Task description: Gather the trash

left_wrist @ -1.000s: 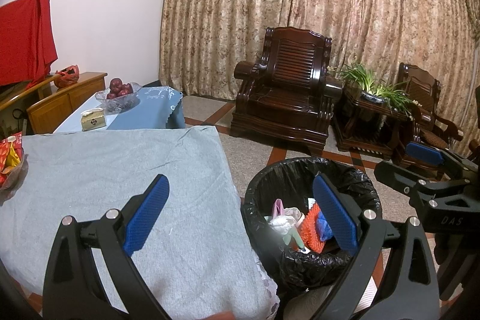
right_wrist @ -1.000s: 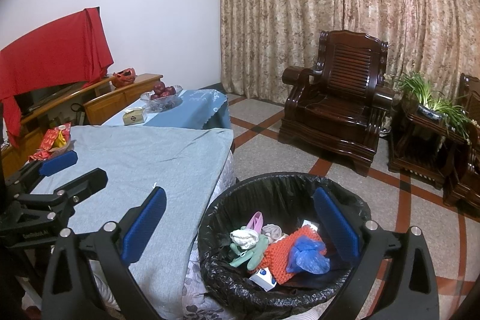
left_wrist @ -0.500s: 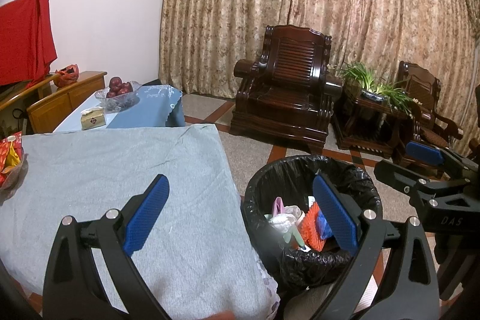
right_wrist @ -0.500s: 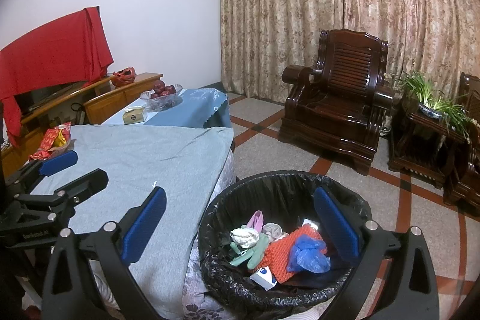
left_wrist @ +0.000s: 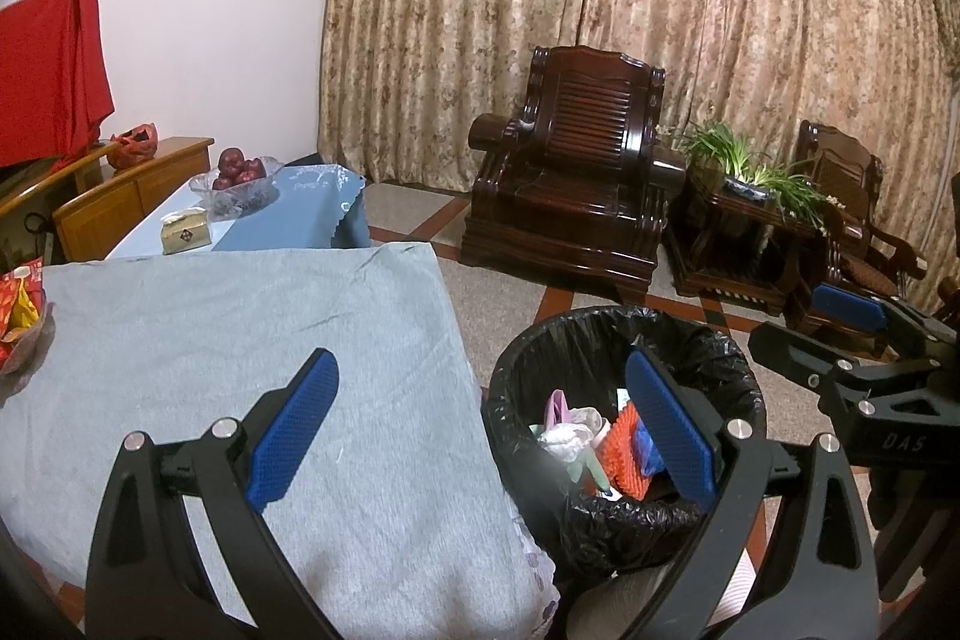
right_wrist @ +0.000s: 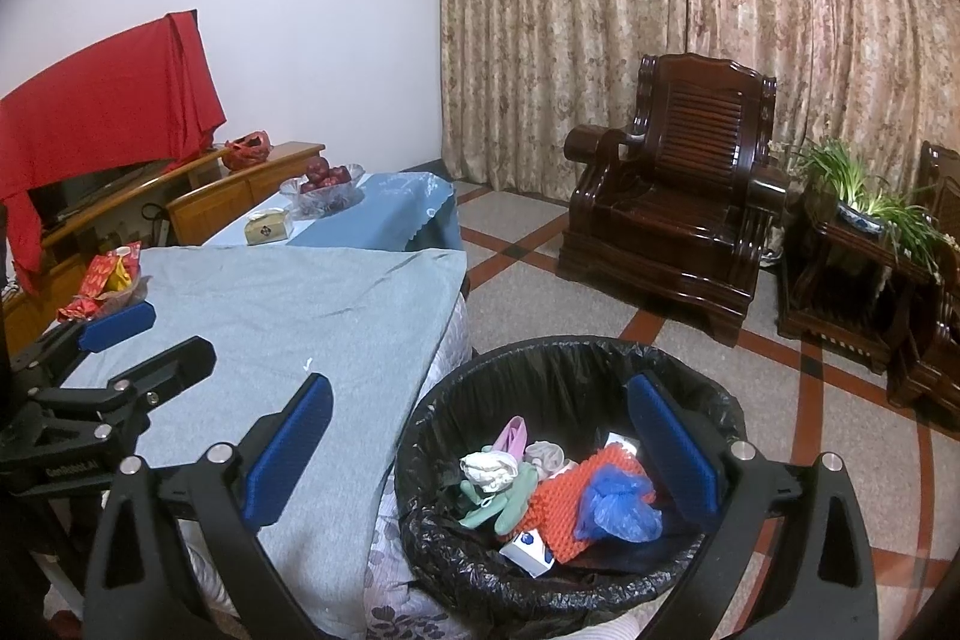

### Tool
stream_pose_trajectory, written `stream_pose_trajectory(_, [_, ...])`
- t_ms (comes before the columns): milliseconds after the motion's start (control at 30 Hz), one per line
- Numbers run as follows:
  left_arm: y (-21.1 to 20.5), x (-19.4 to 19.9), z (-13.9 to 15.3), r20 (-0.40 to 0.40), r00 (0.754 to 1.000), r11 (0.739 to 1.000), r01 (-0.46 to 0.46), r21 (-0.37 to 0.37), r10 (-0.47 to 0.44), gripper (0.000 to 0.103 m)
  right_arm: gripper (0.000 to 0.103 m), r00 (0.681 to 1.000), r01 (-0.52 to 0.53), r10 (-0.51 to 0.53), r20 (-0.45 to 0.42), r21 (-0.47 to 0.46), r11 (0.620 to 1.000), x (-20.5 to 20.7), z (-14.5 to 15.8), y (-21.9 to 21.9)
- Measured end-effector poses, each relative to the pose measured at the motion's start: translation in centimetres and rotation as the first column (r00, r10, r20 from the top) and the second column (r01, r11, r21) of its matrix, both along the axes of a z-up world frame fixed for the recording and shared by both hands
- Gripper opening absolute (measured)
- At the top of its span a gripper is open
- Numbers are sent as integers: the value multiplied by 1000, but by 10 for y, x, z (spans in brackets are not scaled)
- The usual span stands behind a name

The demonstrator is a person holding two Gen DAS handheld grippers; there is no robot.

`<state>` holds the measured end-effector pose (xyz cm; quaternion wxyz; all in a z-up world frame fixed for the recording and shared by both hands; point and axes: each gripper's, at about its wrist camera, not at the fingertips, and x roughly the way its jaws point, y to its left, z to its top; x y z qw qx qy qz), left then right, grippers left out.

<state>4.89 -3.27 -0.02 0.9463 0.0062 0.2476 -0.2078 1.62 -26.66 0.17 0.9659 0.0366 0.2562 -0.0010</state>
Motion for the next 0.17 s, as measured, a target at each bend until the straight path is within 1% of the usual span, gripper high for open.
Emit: stream_pose_trajectory(167, [0,1,-4,-3,1000,1000,0,2,0,94,97,1000,-1,1,-1,1,1000,0,-2,0])
